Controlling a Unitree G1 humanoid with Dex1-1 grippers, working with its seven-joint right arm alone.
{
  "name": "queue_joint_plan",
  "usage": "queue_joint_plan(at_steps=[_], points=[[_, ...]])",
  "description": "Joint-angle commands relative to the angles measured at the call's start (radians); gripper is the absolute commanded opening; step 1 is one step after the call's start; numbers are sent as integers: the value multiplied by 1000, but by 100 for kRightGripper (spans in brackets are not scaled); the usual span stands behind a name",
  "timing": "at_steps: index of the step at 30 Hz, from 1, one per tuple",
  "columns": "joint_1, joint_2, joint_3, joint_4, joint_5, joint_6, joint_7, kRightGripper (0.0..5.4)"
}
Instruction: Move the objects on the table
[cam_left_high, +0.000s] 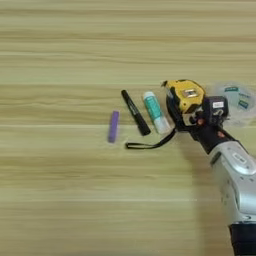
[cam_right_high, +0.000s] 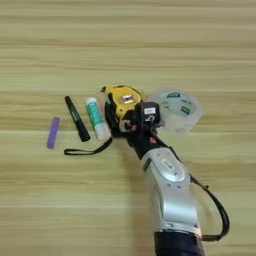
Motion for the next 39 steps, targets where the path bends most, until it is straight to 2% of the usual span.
queue_joint_plan(at_steps=[1, 8, 13, 18, 29, 39], points=[[-46, -3, 26, -161, 20, 24, -6, 407], [-61, 54, 177, -266, 10, 105, 21, 407], [-65, 117, 326, -240, -32, 116, 40, 407], [-74, 150, 402, -149, -77, 88, 49, 407], [-187, 216, 447, 162, -139, -11, 57, 407], [-190, 255, 488, 262, -173, -58, 76, 407]])
